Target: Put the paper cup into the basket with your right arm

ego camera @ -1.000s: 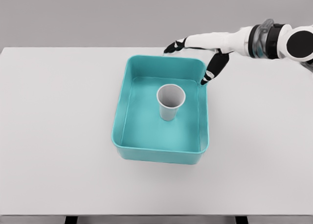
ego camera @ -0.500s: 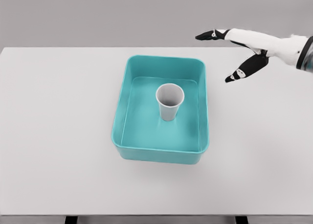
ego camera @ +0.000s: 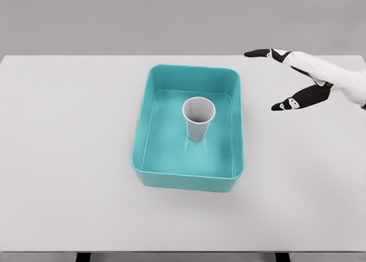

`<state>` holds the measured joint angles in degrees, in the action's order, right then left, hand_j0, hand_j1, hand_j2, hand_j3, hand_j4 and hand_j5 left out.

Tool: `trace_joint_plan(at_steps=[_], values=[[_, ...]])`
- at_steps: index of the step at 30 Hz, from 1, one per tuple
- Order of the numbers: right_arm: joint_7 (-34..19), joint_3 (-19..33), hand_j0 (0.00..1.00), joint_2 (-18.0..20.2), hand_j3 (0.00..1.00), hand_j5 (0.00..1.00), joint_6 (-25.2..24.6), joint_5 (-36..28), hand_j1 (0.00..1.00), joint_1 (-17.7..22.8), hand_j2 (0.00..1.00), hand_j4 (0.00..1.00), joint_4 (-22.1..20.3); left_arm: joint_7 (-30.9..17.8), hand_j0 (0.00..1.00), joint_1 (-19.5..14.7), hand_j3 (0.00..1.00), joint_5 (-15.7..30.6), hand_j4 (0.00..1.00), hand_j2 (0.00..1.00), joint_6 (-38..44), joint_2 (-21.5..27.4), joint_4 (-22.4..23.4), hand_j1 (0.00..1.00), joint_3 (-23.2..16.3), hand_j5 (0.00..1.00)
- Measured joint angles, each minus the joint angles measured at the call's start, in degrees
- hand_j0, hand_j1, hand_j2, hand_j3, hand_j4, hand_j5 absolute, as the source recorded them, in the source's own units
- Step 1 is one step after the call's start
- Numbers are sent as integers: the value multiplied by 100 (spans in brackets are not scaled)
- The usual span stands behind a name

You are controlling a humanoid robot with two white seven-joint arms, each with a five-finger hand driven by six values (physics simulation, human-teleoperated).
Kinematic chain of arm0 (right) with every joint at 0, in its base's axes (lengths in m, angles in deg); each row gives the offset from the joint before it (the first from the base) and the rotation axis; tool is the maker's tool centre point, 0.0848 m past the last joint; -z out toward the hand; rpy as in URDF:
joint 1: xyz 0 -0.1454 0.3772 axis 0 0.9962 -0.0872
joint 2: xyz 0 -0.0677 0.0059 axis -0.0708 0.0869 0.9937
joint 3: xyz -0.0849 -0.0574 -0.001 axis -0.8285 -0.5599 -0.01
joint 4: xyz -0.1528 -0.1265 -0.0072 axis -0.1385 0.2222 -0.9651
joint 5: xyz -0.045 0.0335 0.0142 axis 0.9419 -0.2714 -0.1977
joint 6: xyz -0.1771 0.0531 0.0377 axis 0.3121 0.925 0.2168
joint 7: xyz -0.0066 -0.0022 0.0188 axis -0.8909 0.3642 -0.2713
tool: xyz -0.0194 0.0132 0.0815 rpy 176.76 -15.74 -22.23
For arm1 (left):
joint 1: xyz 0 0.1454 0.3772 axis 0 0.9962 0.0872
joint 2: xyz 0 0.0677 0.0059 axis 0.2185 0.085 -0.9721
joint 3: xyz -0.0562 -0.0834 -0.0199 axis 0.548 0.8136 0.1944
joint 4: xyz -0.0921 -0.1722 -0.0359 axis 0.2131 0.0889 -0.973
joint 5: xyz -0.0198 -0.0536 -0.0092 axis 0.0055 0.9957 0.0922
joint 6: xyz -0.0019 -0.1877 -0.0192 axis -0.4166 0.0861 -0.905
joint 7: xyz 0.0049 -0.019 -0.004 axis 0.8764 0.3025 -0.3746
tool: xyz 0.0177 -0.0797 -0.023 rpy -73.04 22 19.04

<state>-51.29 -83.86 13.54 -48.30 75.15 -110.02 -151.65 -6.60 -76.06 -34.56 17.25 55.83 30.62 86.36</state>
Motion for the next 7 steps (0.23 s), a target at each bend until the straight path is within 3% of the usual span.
trace_joint_plan(at_steps=[7], values=[[0,152,98,-61,98,98,234,9,98,176,98,98,9,0,100,-9,100,13,100,100,0,0,0,100,7,100]])
